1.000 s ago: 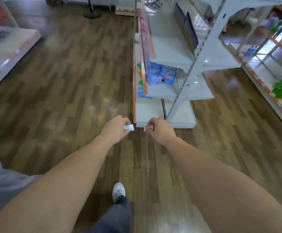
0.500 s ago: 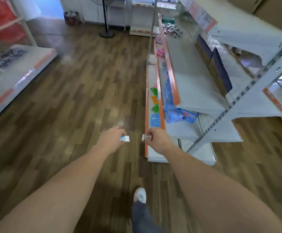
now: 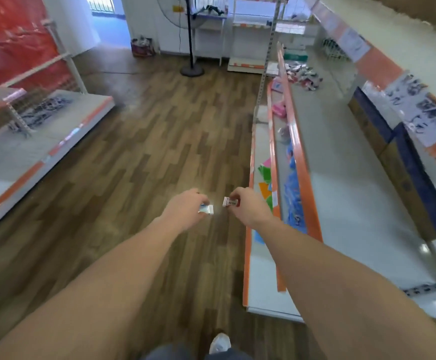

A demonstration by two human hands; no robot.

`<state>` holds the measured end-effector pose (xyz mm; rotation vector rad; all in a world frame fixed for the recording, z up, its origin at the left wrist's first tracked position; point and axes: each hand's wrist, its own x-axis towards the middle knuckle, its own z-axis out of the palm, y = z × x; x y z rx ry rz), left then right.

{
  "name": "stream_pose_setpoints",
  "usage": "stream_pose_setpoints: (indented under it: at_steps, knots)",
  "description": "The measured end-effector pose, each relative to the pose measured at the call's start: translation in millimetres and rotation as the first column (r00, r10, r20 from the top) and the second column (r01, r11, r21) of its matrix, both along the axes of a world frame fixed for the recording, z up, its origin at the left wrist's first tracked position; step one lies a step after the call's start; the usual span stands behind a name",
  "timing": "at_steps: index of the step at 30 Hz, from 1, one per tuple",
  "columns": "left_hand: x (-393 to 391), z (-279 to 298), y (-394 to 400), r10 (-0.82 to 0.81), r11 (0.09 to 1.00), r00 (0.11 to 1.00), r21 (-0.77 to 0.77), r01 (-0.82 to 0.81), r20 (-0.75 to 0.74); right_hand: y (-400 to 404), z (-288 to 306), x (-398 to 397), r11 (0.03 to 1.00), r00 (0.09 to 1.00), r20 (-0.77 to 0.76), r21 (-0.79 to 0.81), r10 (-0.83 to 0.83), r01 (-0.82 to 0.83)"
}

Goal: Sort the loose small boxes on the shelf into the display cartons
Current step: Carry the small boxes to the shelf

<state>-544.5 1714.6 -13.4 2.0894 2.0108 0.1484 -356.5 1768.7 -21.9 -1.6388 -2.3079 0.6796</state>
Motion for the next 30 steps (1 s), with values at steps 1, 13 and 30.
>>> stream_pose_setpoints:
  at_steps: [1,13,30]
  knots:
    - [-8,1,15,0.014,1.000,1.000,-0.011,-0.014,-0.001,17,2,-7,1.000,1.000,0.003,-0.008,0.015,-0.015]
    - [-89,-28,223,0.120,0.993,0.989,-0.027,-0.118,0.091,226,-22,-84,0.991,0.986,0.110,-0.057,0.123,-0.118]
    - [-156,-7,630,-0.093,0.992,0.995,-0.079,0.094,0.021,578,-34,-135,0.980,0.987,0.092,-0.133,-0.135,0.147]
